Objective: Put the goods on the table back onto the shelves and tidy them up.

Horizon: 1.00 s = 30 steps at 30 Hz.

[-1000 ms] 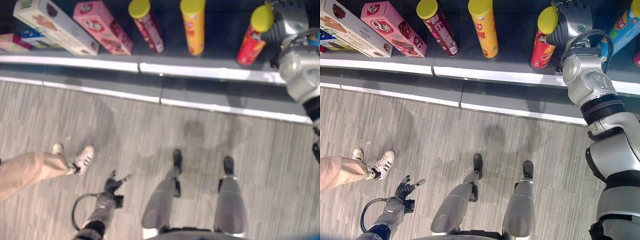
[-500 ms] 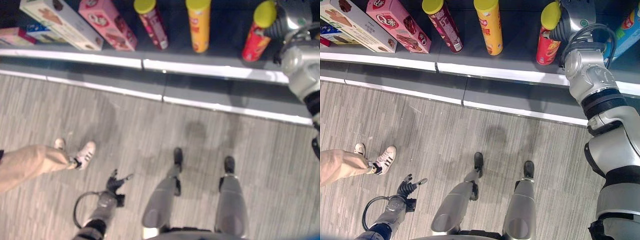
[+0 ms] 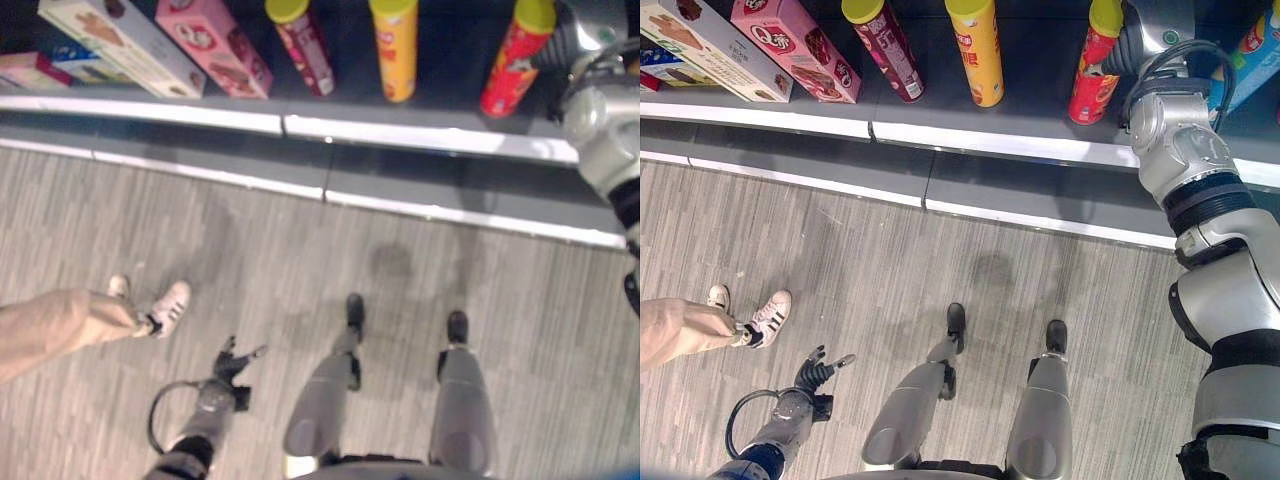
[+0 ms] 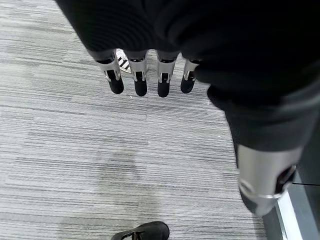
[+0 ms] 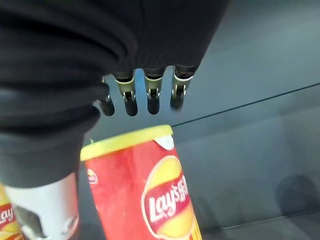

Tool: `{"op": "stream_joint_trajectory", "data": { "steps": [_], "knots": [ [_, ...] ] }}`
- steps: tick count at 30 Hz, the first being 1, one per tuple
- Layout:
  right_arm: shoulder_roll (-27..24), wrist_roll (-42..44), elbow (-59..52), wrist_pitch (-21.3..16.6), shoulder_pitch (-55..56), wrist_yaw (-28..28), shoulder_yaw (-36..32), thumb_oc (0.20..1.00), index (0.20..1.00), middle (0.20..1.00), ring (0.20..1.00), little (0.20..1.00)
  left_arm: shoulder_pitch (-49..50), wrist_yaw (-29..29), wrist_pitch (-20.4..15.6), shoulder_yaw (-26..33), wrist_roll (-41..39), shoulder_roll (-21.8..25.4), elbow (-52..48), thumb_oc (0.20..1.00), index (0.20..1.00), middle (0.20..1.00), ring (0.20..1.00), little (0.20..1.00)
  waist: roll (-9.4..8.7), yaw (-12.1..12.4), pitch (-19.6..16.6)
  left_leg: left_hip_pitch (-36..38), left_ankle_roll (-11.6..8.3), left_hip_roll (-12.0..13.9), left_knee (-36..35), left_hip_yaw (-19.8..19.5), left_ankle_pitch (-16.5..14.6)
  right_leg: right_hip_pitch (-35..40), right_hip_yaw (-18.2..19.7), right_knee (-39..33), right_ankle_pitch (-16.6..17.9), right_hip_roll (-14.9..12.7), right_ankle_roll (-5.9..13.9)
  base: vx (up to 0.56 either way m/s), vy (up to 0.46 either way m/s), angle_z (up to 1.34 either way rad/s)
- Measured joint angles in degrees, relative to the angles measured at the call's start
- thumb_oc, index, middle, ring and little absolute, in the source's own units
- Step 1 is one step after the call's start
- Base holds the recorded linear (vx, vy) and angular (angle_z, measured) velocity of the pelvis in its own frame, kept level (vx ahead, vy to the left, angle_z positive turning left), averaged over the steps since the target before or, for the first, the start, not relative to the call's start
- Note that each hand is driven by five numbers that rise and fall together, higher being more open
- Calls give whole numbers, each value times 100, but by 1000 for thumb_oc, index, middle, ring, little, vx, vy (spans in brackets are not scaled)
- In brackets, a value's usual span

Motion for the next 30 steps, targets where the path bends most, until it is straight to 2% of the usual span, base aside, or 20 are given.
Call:
{"op": "stream_joint_trajectory", "data": {
  "steps": [4, 6, 8, 10, 11, 13, 14, 15, 16, 18, 22, 24, 25, 26, 27, 28, 29, 30],
  "knots": [
    [-228, -3, -646, 48, 12, -98, -74, 1000, 1000, 1000, 1000, 1000, -135, 27, 34, 2, 1, -17, -14, 1000, 1000, 1000, 1000, 1000, -13, -26, -6, 9, -1, 13, -2, 0, 4, 11, -3, -10, 14, 10, -15, 0, 0, 0],
    [-511, -112, -1783, 60, 345, -249, -740, 1000, 1000, 1000, 1000, 1000, -237, 79, 45, 22, 6, -23, -83, 1000, 1000, 1000, 1000, 1000, -72, -79, -16, 59, 0, 21, -14, -6, 5, 74, -15, -40, 21, 24, -17, 0, 0, 0],
    [-468, -126, -2637, 5, 953, -458, -1348, 1000, 1000, 1000, 1000, 1000, -255, 100, 92, 24, 24, -21, -116, 1000, 1000, 1000, 1000, 1000, -251, -165, -76, 221, -1, 51, -51, 46, 3, 263, -13, -164, 30, 56, -26, 36, 18, -9],
    [-434, -71, -2989, -57, 1578, -454, -1686, 1000, 1000, 1000, 1000, 1000, -280, 99, 132, 27, 37, -6, -109, 1000, 1000, 1000, 1000, 1000, -407, -264, -198, 274, -6, 109, -68, 57, -2, 350, -34, -282, 73, 91, -47, 44, 10, -7],
    [-316, 96, -3429, -209, 2343, -389, -2276, 1000, 1000, 1000, 1000, 1000, -294, 96, 170, 54, 95, -10, -102, 1000, 1000, 1000, 1000, 1000, -519, -227, -272, 371, -6, 166, -144, 67, -2, 479, -63, -394, 104, 147, -65, 25, 17, -9],
    [0, 608, -3826, -479, 3643, -116, -2628, 1000, 1000, 1000, 1000, 1000, -242, 90, 253, 112, 285, -25, 17, 1000, 1000, 1000, 1000, 1000, -788, -348, -485, 498, -34, 224, -237, 167, -25, 558, -1, -538, 147, 207, -76, 51, 43, -22],
    [71, 749, -3907, -555, 3979, -3, -2723, 1000, 1000, 1000, 1000, 1000, -243, 93, 280, 114, 325, -47, 21, 1000, 1000, 1000, 1000, 1000, -836, -430, -512, 518, -43, 239, -245, 200, -33, 572, 23, -564, 170, 223, -76, 46, 59, -24],
    [517, 1241, -4292, -749, 4930, 287, -3241, 1000, 1000, 1000, 1000, 1000, -188, 84, 330, 250, 489, -107, 26, 1000, 1000, 1000, 1000, 1000, -884, -436, -551, 624, -45, 268, -264, 241, -54, 734, 39, -744, 250, 258, -81, 32, 66, -21],
    [591, 1430, -4359, -793, 5213, 395, -3263, 1000, 1000, 1000, 1000, 1000, -225, 84, 340, 231, 508, -119, 25, 1000, 1000, 1000, 1000, 1000, -930, -553, -578, 654, -48, 281, -277, 281, -67, 758, 61, -822, 296, 265, -77, 49, 110, -40],
    [614, 2119, -4470, -986, 6120, 1098, -3258, 1000, 1000, 1000, 1000, 1000, -163, 58, 443, 266, 718, -179, 128, 1000, 1000, 1000, 1000, 1000, -933, -700, -645, 825, -29, 283, -327, 551, -127, 891, 289, -1139, 475, 280, -28, 58, 205, -60],
    [840, 3095, -4405, -1082, 7143, 2018, -3607, 1000, 1000, 1000, 1000, 1000, -33, -38, 500, 295, 927, -206, 106, 1000, 1000, 1000, 1000, 1000, -1025, -925, -747, 1341, -6, 283, -370, 1089, -358, 1247, 813, -1588, 707, 339, 72, -8, 169, -71],
    [1179, 3361, -4401, -1110, 7538, 2164, -3956, 1000, 1000, 1000, 1000, 1000, -56, -41, 516, 275, 931, -207, 107, 1000, 1000, 1000, 1000, 1000, -1149, -1152, -857, 1447, -55, 262, -319, 1369, -479, 1226, 1088, -1784, 802, 382, 128, -107, 104, -90],
    [1339, 3447, -4354, -1087, 7626, 2186, -4057, 1000, 1000, 1000, 1000, 1000, 15, -59, 514, 299, 933, -202, 113, 1000, 1000, 1000, 1000, 1000, -1255, -1192, -912, 1618, -29, 317, -376, 1698, -524, 1216, 1250, -1848, 906, 389, 145, -130, 17, -132],
    [1331, 3469, -4288, -1076, 7652, 2201, -4053, 1000, 1000, 1000, 1000, 1000, -5, -84, 516, 293, 933, -198, 111, 1000, 1000, 1000, 1000, 1000, -1370, -1270, -967, 1766, -25, 303, -446, 1974, -552, 1181, 1229, -1911, 1025, 350, 164, -82, -2, -139],
    [1351, 3490, -4257, -1092, 7695, 2179, -4104, 1000, 1000, 1000, 1000, 1000, -17, -83, 518, 294, 934, -194, 106, 1000, 1000, 1000, 1000, 1000, -1423, -1312, -1003, 1815, -20, 355, -411, 2164, -656, 1160, 999, -1973, 1130, 301, 80, -74, -28, -99],
    [1352, 3491, -4221, -1091, 7715, 2163, -4111, 1000, 1000, 1000, 1000, 1000, -30, -86, 509, 293, 934, -191, 100, 1000, 1000, 1000, 1000, 1000, -1459, -1336, -1023, 1862, -10, 365, -430, 2245, -669, 1150, 751, -2023, 1136, 223, 91, -48, -25, -92],
    [1350, 3490, -4201, -1086, 7864, 2154, -4131, 1000, 1000, 1000, 1000, 1000, -90, -94, 509, 275, 941, -174, 57, 1000, 1000, 1000, 1000, 1000, -1590, -1393, -1093, 1960, -76, 419, -369, 2462, -686, 1159, 345, -2159, 1376, 126, 202, -149, -116, -77],
    [1352, 3490, -4177, -1098, 7993, 2149, -4177, 1000, 1000, 1000, 1000, 1000, -127, -106, 509, 284, 953, -182, 55, 1000, 1000, 1000, 1000, 1000, -1628, -1389, -1111, 2004, -143, 483, -296, 2536, -740, 1185, -40, -2223, 1571, 55, 195, -83, -140, -72]
  ]
}}
